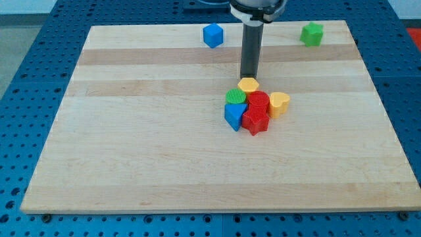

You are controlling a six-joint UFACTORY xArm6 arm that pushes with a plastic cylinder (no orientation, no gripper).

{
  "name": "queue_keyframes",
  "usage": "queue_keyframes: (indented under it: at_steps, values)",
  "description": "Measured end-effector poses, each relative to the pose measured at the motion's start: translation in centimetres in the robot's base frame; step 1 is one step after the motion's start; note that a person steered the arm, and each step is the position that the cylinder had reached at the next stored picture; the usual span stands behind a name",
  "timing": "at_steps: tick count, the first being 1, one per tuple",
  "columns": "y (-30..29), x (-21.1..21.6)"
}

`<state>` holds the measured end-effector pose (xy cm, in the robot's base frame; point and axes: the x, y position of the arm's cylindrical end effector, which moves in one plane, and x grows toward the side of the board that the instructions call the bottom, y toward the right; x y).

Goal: Drag the blue cube to the top of the yellow heart

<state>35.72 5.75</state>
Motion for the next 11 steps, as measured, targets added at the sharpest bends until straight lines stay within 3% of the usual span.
queue_keyframes:
  at_steps: [1,3,4,6,7,9,11]
  values:
    - [-1.8,-1.8]
    - [-12.2,-2.9]
    - [-15.3,-6.3]
    - [-13.8,-13.8]
    - [-10.5,-15.1]
    - [-5.6,-13.7]
    - [-5.4,-12.5]
